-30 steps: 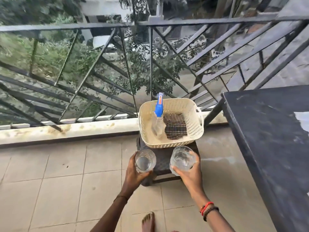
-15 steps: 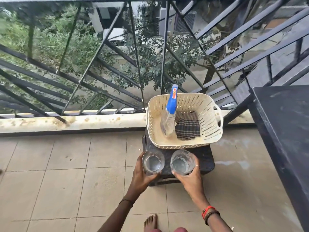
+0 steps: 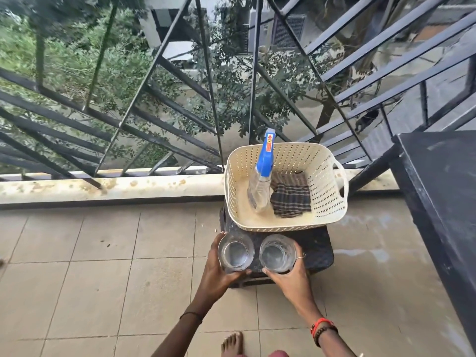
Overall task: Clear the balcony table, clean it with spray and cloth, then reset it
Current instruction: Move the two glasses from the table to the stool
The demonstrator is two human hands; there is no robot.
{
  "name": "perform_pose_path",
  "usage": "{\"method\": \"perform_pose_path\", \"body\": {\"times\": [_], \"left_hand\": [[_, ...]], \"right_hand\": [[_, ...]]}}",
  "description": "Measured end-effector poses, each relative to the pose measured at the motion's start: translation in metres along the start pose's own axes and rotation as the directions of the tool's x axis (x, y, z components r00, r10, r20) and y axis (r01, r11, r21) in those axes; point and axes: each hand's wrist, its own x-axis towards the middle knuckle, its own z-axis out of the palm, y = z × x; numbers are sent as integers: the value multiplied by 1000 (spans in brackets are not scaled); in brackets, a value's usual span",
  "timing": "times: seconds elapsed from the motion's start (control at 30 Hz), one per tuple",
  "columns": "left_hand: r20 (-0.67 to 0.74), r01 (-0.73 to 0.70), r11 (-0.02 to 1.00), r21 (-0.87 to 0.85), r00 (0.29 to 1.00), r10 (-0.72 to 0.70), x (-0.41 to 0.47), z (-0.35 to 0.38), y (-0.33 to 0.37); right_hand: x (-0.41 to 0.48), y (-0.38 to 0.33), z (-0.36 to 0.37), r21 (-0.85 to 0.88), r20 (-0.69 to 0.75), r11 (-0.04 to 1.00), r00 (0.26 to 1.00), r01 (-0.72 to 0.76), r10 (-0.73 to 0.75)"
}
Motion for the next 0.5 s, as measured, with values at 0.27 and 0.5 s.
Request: {"method": "perform_pose_path", "body": {"times": [0.27,0.5], "left_hand": [[17,5,1000,8,1000,-5,2,2,-2],[13,-11,999,37,1000,10,3,2,-2]], "right_hand": [[4,3,-5,-2,41,1000,999,6,-6],[-1,3,2,6,9,1000,1000,-26,26]]}}
